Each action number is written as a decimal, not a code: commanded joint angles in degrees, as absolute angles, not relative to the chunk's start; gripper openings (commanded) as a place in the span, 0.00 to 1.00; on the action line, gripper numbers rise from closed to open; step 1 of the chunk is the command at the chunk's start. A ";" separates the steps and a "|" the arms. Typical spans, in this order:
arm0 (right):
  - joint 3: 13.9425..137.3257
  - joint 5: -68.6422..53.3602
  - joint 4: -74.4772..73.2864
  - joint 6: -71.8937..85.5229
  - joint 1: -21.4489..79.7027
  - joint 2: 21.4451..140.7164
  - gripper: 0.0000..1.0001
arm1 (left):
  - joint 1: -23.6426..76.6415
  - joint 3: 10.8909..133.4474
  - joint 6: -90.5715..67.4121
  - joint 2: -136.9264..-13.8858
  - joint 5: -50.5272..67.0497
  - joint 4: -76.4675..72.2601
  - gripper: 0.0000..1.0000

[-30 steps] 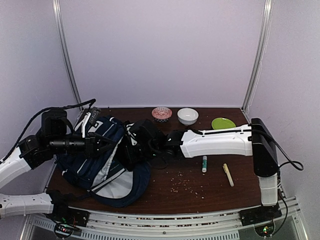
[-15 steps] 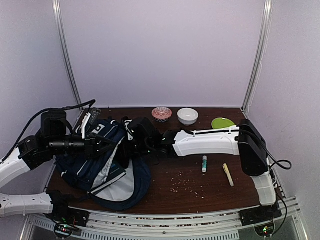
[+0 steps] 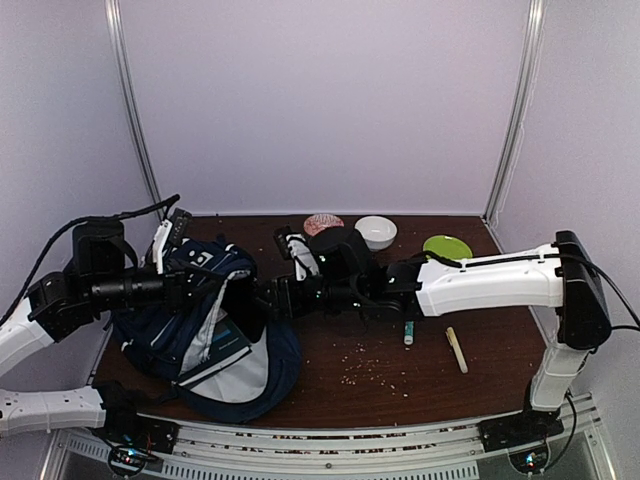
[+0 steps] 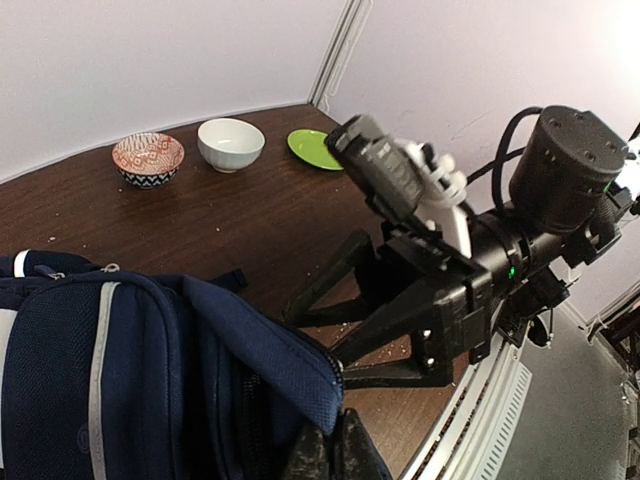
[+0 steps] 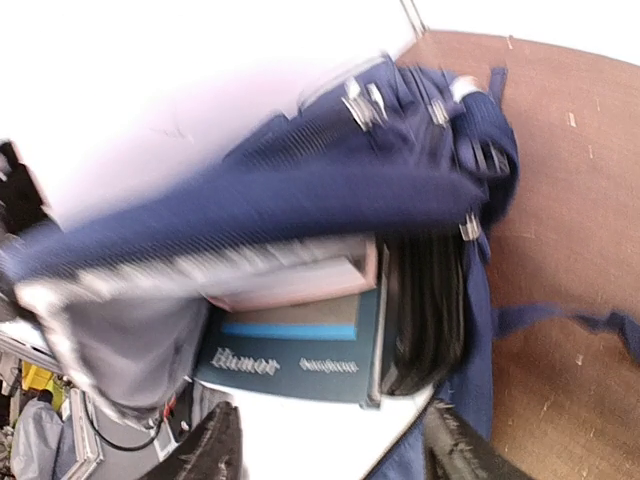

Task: Pack the student bag
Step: Place the personal item in the student bag.

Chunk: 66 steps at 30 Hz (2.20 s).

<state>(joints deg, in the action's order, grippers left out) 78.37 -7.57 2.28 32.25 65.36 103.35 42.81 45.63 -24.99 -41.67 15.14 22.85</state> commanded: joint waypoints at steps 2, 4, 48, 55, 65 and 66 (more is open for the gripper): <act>75.52 -10.09 5.23 35.96 65.91 106.46 0.54 | 43.07 50.13 -23.63 -40.50 15.44 13.99 0.00; 76.26 -10.33 6.88 37.43 65.90 108.22 0.50 | 43.07 50.43 -23.72 -40.60 15.70 13.74 0.00; 105.67 -15.30 6.46 45.55 61.94 125.85 0.53 | 43.95 45.46 -26.26 -36.78 10.91 13.23 0.00; 87.81 -15.34 3.79 37.88 61.81 108.85 0.58 | 43.10 47.45 -24.17 -36.51 -5.36 17.09 0.00; 59.15 9.59 -1.32 33.83 61.63 81.03 0.62 | 40.91 49.27 -23.34 -45.41 -6.96 12.34 0.00; 55.11 12.42 -0.24 34.14 61.08 78.24 0.63 | 40.80 49.86 -23.08 -47.10 -6.71 11.53 0.00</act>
